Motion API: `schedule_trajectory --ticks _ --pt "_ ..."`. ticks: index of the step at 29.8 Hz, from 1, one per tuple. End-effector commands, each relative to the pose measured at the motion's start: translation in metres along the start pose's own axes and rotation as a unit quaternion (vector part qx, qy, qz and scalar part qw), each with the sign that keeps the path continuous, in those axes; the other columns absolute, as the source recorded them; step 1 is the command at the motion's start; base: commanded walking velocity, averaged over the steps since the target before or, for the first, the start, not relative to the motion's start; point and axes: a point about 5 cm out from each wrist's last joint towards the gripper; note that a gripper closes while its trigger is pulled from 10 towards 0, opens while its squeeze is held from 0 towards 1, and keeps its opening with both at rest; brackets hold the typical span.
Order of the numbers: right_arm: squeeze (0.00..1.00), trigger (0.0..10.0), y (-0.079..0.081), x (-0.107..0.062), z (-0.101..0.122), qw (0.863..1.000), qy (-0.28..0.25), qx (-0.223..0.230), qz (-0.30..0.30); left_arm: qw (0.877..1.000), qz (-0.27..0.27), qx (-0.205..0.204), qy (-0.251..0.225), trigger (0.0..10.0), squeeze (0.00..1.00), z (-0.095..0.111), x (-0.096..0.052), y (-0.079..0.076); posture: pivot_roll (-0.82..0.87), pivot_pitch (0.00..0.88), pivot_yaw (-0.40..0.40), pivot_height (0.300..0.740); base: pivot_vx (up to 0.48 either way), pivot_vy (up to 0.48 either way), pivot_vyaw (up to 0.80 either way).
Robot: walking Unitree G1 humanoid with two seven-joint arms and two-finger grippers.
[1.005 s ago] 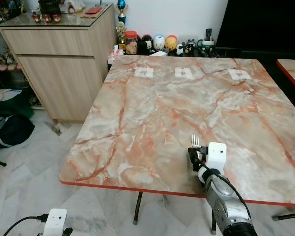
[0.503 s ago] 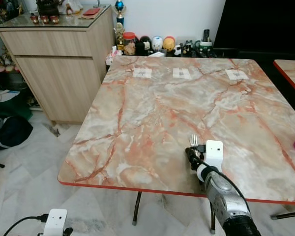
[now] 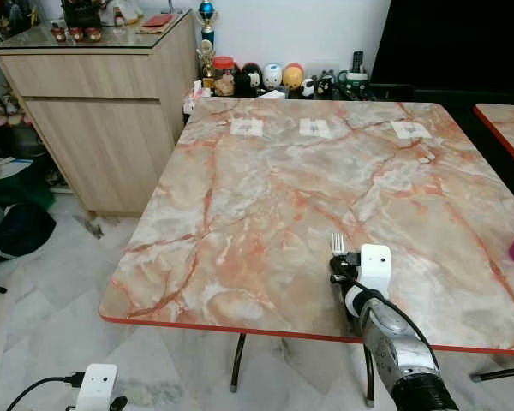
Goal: Setting the table
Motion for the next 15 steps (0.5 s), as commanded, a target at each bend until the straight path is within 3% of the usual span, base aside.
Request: schedule_trajectory --ticks 1,15 --pt "0.0 0.0 0.0048 -0.0002 -0.0119 1.0 0.029 0.003 0.012 1.0 -0.002 -0.002 0.013 10.0 0.0 -0.0043 -0.0006 -0.0001 0.11 0.007 -0.013 0.74 0.0 0.0 0.0" --pt "0.0 0.0 0.0061 -0.0002 -0.0127 0.999 0.029 -0.002 0.015 1.0 -0.003 -0.004 0.014 10.0 0.0 -0.0046 -0.0006 -0.0002 0.11 0.008 -0.015 0.74 0.0 0.0 0.0"
Point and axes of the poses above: a point about 5 cm out from each wrist's last joint towards the gripper, its own x axis pointing out of the wrist towards the gripper, its own z axis along the axis of the wrist's last joint, y = z × x, and after that the axes turned 2 degrees about -x, right-handed
